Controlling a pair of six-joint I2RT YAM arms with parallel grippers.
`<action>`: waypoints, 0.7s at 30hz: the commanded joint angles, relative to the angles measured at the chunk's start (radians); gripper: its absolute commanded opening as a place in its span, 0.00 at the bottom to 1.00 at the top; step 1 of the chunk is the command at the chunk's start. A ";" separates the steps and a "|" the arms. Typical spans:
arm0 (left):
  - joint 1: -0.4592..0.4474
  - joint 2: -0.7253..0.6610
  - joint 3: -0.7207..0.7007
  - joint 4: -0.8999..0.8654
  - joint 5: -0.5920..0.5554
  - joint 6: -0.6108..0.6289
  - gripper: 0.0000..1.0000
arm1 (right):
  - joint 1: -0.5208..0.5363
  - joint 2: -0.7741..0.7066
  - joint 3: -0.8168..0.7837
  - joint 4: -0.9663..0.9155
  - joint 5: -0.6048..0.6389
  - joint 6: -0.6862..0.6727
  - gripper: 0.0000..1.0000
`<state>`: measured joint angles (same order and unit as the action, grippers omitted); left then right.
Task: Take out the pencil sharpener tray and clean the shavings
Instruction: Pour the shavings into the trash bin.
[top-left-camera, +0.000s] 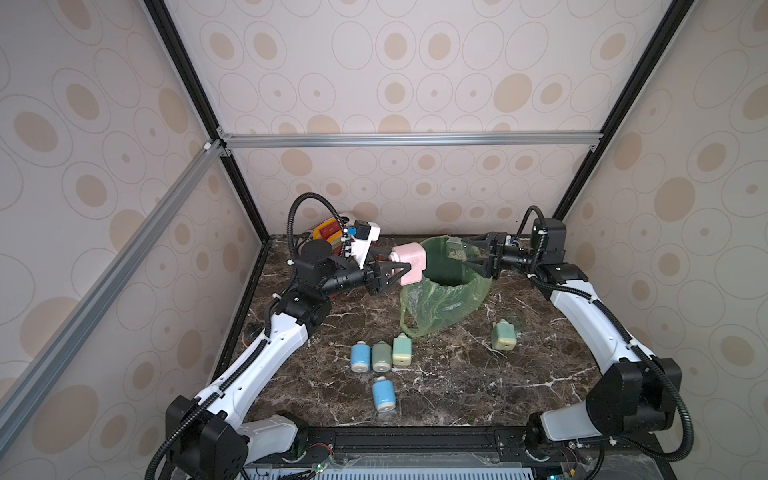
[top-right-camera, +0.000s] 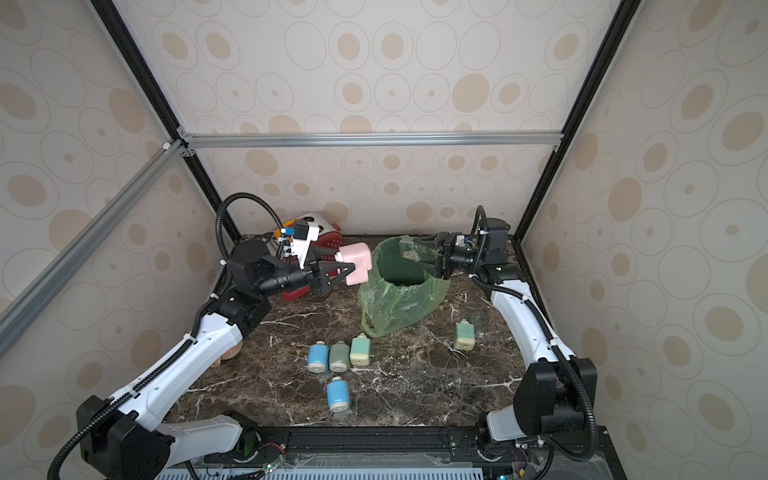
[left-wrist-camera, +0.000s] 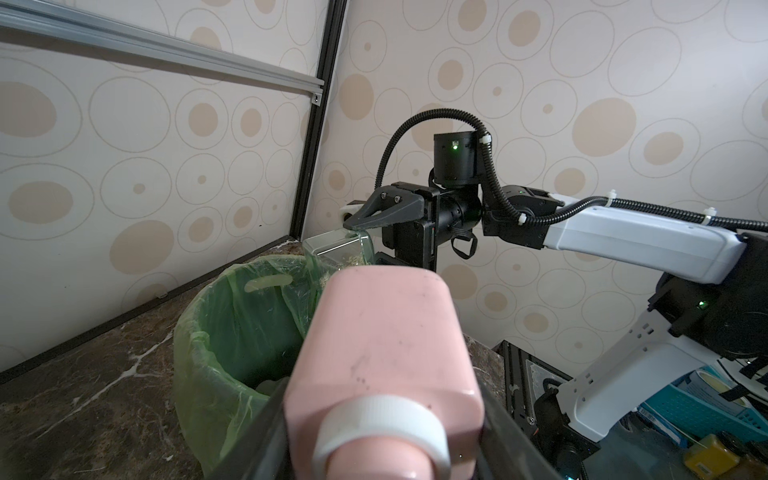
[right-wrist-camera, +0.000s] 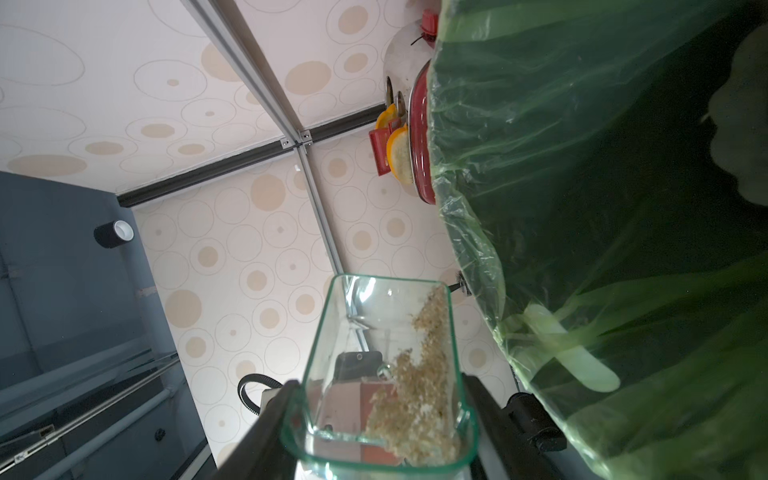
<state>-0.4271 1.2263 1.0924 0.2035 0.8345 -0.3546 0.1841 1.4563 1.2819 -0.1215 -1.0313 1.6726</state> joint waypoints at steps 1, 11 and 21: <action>0.003 -0.029 0.007 0.062 -0.003 0.006 0.00 | 0.006 0.022 0.010 -0.009 0.006 0.041 0.00; 0.002 -0.028 0.002 0.063 0.001 0.007 0.00 | 0.001 0.056 0.016 0.201 -0.003 0.145 0.00; 0.003 -0.041 0.000 0.055 -0.008 0.014 0.00 | 0.001 0.080 -0.025 0.198 -0.044 0.158 0.00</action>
<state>-0.4271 1.2167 1.0809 0.2050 0.8261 -0.3542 0.1783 1.5291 1.2579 0.0765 -1.0496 1.8156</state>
